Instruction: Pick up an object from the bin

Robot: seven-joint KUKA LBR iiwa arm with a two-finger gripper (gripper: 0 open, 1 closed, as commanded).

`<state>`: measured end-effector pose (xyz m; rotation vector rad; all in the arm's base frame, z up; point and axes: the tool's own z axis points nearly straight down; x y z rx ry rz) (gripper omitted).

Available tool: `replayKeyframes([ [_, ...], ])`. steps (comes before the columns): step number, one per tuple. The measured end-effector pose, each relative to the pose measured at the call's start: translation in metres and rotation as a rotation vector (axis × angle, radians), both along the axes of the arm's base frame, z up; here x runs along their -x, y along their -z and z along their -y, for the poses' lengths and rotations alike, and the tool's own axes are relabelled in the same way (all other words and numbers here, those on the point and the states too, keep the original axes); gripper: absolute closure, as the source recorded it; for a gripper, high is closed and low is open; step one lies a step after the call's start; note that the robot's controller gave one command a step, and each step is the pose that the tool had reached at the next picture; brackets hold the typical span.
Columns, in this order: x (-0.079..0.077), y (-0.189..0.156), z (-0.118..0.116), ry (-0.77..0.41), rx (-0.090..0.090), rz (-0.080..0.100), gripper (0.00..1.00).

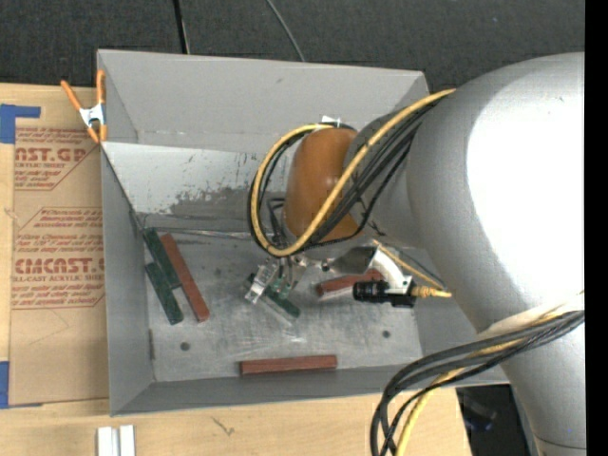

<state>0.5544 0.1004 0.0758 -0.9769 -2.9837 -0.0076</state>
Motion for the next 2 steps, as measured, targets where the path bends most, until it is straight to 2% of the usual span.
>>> replayKeyframes([
  [2,0.0001,-0.0046,0.0005,0.000,0.004,0.001,1.00],
])
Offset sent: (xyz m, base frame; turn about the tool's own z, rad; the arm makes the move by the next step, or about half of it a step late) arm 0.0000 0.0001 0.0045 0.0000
